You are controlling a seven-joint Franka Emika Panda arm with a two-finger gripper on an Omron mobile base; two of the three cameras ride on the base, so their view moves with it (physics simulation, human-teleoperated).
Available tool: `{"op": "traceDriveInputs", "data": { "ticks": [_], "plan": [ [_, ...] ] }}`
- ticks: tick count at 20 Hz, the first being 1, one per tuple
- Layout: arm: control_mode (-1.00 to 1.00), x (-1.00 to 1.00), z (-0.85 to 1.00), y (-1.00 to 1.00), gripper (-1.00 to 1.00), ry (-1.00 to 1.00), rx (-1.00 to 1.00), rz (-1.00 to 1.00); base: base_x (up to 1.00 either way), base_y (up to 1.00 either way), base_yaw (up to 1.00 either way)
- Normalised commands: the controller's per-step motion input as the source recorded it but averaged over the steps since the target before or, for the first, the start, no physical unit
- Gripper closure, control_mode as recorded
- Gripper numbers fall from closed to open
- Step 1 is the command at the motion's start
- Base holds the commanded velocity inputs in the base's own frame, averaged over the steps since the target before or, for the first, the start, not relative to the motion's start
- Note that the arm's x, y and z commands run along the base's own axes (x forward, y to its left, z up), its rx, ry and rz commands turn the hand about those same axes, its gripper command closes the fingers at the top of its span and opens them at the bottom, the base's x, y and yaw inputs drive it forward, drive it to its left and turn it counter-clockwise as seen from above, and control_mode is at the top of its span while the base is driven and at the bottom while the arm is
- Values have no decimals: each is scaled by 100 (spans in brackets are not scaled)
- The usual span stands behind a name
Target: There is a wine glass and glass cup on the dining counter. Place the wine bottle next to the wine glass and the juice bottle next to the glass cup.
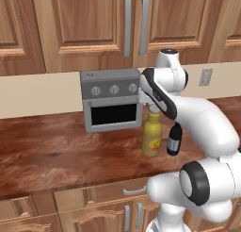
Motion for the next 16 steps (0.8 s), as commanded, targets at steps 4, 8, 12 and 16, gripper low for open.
{"op": "traceDriveInputs", "data": {
  "ticks": [4, 8, 12, 16],
  "plan": [
    [-100, 0, -10, -2, -100, 4, 2, 0, 0, 0, 0],
    [-100, 0, -17, 0, -100, 7, 0, 0, 0, 0, 0],
    [-100, 0, -22, 0, -100, 8, 0, 0, 0, 0, 0],
    [-100, 6, -21, 0, -100, 5, 0, 0, 0, 0, 0]
  ]
}}
